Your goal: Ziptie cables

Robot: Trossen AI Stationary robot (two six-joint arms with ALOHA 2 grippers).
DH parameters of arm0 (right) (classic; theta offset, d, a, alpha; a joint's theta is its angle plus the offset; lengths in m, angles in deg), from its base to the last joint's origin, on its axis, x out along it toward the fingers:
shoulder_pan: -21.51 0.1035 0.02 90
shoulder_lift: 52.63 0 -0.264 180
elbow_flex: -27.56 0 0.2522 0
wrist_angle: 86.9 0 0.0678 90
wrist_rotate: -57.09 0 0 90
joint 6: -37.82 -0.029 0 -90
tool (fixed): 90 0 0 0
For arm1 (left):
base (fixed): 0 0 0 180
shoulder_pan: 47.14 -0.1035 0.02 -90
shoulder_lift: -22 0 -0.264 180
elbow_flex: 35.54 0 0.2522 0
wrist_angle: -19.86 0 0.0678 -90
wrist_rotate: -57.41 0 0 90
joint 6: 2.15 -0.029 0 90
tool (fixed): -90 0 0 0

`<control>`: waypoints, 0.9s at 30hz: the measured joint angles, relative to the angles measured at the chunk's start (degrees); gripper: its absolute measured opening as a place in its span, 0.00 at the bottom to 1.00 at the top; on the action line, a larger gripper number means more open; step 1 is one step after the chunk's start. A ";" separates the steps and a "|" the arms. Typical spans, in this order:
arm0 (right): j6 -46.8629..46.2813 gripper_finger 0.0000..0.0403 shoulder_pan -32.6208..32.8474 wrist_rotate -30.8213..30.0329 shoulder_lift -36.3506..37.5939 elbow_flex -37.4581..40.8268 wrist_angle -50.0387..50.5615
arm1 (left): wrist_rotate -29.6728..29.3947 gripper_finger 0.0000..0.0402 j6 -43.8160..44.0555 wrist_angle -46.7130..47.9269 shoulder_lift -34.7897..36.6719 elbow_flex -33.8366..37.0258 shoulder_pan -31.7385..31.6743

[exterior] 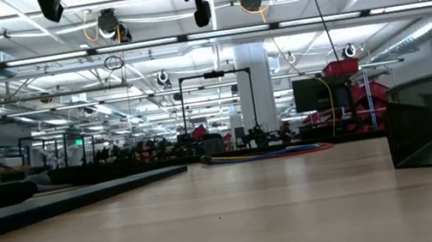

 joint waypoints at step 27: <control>-1.35 0.00 0.33 3.57 0.00 0.00 0.14 | 2.54 0.02 3.81 -4.25 -0.39 0.00 -0.02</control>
